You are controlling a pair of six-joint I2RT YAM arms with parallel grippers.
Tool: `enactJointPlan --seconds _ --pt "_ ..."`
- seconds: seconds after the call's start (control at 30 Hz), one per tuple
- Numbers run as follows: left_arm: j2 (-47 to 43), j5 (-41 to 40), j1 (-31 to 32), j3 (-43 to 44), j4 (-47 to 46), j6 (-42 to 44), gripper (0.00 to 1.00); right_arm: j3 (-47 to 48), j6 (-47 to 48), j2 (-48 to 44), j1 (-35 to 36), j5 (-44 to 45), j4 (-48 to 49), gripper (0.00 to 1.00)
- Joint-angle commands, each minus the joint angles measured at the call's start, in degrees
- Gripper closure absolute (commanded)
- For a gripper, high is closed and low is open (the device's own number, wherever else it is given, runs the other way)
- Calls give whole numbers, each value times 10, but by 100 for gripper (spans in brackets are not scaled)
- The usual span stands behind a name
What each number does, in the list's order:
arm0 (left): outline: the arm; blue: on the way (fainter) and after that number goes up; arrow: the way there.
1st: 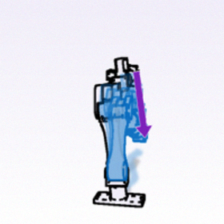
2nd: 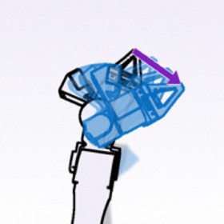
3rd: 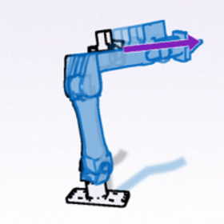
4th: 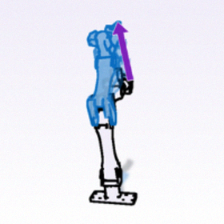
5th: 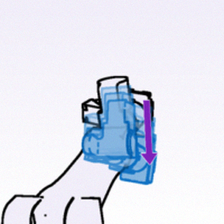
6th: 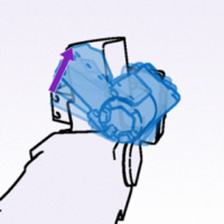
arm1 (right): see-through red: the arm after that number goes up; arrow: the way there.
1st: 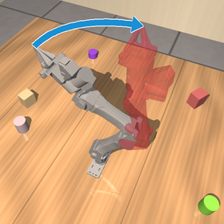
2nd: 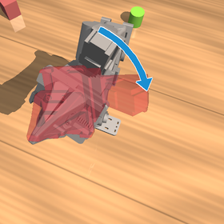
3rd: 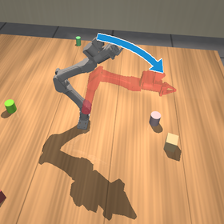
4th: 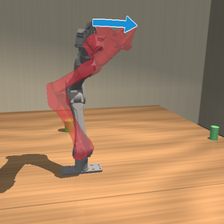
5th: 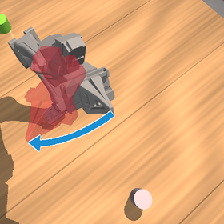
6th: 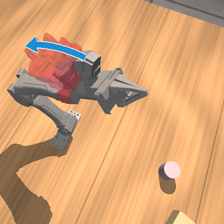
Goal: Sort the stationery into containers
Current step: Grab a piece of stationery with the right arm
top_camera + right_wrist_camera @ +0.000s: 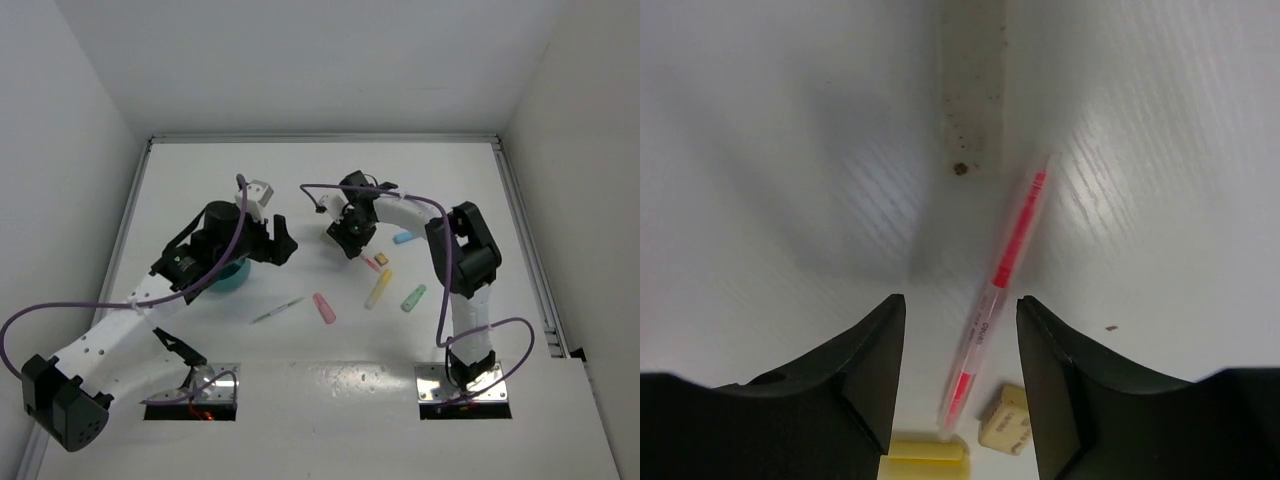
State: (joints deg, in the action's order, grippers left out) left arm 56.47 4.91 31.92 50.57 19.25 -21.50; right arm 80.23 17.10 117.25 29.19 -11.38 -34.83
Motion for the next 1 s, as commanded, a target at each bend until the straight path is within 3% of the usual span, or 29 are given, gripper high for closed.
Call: enactJointPlan --seconds 0.0,0.33,0.43,0.67,0.8,0.97 --pt "-10 22 -10 -42 -10 27 18 30 -6 3 9 56 8 51" --pt "-37 40 -10 -88 -10 44 18 34 -6 61 15 70 -14 51" --pt "-37 40 -10 -88 -10 44 18 34 -1 61 15 56 -24 60" --pt "-43 28 -10 -88 -4 49 18 29 -1 47 15 32 -37 100" --pt "-43 5 -10 -88 2 60 18 23 -1 -20 15 38 -30 100" --pt "-43 -45 10 -88 7 66 19 119 0 -63 15 -106 -71 100"
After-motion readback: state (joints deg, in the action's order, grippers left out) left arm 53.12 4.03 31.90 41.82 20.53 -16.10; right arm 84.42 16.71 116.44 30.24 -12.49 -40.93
